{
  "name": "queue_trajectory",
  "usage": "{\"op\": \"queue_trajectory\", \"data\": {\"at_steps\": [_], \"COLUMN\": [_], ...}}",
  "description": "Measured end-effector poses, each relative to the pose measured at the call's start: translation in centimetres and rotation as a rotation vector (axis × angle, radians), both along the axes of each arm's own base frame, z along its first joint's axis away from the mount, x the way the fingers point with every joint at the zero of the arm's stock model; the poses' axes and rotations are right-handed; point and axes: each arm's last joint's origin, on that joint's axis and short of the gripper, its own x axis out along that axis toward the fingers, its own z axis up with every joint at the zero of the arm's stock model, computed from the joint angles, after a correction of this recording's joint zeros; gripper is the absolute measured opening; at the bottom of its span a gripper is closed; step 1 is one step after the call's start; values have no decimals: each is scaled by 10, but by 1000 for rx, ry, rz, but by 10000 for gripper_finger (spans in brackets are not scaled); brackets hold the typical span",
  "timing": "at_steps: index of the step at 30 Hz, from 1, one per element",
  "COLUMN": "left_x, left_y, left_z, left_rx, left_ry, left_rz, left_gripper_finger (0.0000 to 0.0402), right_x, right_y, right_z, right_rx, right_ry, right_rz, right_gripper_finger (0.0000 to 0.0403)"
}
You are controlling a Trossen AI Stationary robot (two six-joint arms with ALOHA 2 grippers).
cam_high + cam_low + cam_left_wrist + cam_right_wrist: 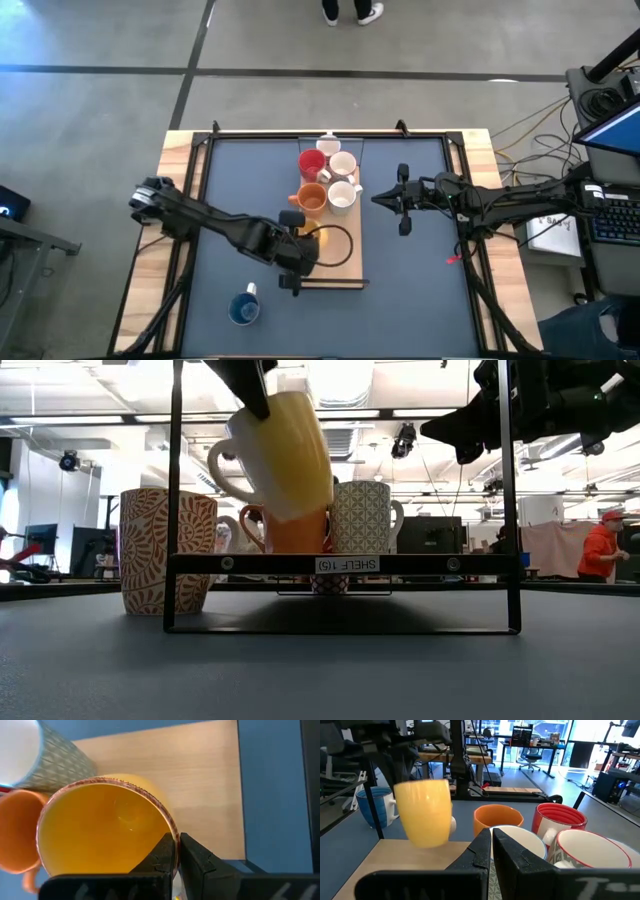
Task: Place coffee mugs
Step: Put the yellow mug on the shelf
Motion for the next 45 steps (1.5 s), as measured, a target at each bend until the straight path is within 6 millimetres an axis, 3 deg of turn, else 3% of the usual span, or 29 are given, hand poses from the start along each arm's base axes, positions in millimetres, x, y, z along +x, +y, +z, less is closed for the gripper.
{"op": "queue_trajectory", "data": {"at_steps": [16, 38, 45], "left_x": [10, 17, 18], "left_y": [17, 18, 19], "left_z": [-6, -16, -18], "left_rx": [-36, -86, -108], "left_ry": [40, 65, 78], "left_rz": [-6, 19, 48], "left_gripper_finger": [0, 0, 17], "right_x": [0, 0, 0], "right_y": [0, 0, 0], "right_z": [0, -2, -2], "right_rx": [0, -7, -8], "right_ry": [3, 23, 23], "right_rz": [-1, -7, -7], "right_gripper_finger": [9, 9, 9]}}
